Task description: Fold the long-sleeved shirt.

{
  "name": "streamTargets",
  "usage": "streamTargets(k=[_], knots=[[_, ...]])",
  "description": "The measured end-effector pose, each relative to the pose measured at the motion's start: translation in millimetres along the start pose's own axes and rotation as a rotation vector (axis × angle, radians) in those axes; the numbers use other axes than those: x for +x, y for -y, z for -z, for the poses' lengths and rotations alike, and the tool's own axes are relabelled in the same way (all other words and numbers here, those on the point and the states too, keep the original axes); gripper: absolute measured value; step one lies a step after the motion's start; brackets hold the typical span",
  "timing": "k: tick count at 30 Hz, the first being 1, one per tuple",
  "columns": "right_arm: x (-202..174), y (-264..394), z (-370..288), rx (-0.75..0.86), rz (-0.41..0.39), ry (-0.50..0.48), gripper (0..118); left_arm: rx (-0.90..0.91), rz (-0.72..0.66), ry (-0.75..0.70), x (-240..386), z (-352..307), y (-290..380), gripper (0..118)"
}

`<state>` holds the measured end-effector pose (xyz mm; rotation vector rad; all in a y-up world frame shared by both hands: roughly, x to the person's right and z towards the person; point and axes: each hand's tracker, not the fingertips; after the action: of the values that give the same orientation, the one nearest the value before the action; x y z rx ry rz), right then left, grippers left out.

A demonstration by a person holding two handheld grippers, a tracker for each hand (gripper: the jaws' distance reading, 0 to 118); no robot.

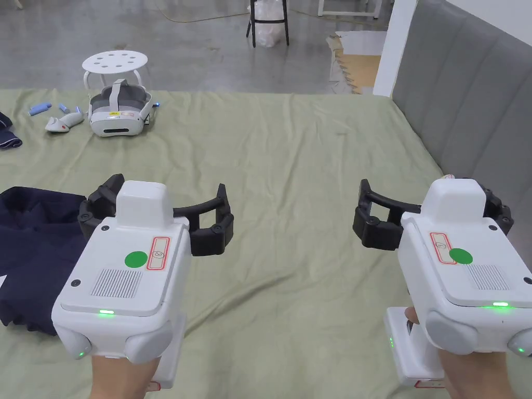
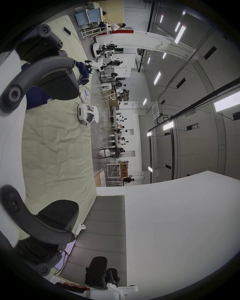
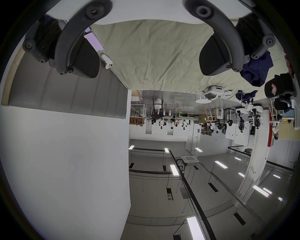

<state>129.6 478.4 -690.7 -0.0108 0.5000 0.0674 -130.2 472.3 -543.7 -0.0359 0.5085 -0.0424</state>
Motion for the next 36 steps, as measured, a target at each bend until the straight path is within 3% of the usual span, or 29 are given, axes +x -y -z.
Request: streamTargets(k=[36], knots=[[-1.1,0.2,0.8,-0.001,-0.005,-0.005,118,0.026,-0.002,-0.007,-0.5,-0.9,-4.7,110]])
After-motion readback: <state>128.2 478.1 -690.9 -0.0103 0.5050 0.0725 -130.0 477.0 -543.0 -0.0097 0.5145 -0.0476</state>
